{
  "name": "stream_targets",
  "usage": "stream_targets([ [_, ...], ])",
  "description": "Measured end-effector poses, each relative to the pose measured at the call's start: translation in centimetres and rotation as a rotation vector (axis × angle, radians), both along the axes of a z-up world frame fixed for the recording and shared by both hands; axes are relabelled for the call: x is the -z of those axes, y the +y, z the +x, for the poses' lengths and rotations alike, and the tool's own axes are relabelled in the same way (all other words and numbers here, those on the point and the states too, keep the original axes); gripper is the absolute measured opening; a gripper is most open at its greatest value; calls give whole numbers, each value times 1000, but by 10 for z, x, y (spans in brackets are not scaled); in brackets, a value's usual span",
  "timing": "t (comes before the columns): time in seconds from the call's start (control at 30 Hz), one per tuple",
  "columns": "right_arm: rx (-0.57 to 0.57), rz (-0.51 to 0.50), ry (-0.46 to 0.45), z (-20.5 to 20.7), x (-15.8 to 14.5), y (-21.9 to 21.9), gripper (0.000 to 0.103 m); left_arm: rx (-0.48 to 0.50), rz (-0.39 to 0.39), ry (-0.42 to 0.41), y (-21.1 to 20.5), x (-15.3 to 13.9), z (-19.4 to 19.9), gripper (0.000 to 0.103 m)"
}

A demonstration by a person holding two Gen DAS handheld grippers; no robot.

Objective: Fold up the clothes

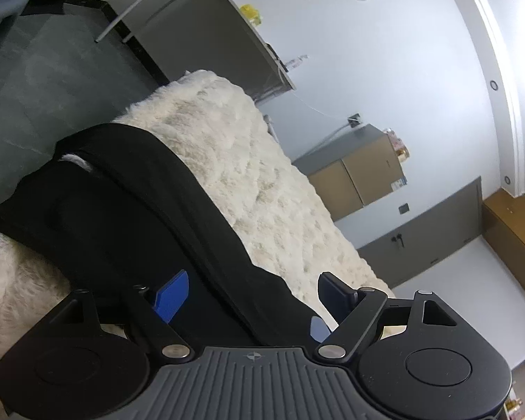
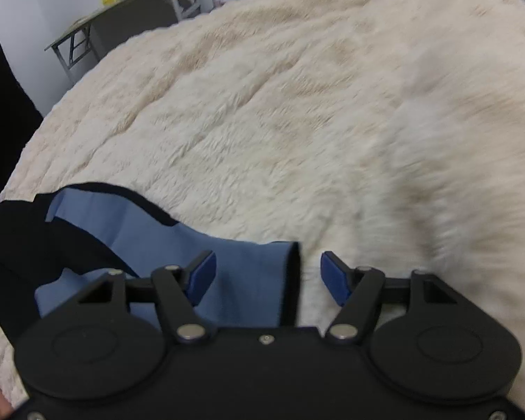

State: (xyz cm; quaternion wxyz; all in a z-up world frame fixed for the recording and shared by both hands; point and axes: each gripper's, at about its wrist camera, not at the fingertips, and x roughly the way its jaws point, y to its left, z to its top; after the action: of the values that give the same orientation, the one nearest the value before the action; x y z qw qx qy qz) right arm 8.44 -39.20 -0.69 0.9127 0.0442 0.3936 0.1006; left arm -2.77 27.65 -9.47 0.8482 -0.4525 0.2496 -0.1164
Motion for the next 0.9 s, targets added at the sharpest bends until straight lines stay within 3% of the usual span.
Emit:
stream_targets([
  [0.03,2,-7,10,-1,1,-4,14,1,-5,-1,-1,0,-2,77],
  [0.2,11,-40,59,-7,6,-22,8,-1,-3,-22,-2,-4,-8,77],
  [0.3,136,-73,-77,5,-31,-45,8,-12,-2,-14,1,-3,-7,77],
  [0.33,180,-129,-99,10,-37,-48,8,-16,-4,-7,1,-2,-6,77],
  [0.4,239,-204,-64,24,-30,-51,10,-19,-8,0,2,-1,-5,77],
  [0.47,291,-258,-10,38,-19,-55,24,-17,-3,3,1,-1,-4,77],
  [0.5,329,-290,-13,37,-18,-52,30,-14,4,4,0,-1,-3,77],
  [0.57,419,-359,-63,28,-23,-39,32,-11,10,6,0,-2,-4,78],
  [0.63,376,-261,-118,11,-21,-10,54,-13,12,7,3,-2,-2,79],
  [0.7,297,-120,-173,-7,-18,24,63,-40,38,9,12,-5,5,79],
  [0.83,136,162,-281,-44,-12,92,65,-141,88,26,52,-16,29,80],
  [0.9,54,303,-333,-63,-9,126,65,-157,103,127,78,-7,53,81],
])
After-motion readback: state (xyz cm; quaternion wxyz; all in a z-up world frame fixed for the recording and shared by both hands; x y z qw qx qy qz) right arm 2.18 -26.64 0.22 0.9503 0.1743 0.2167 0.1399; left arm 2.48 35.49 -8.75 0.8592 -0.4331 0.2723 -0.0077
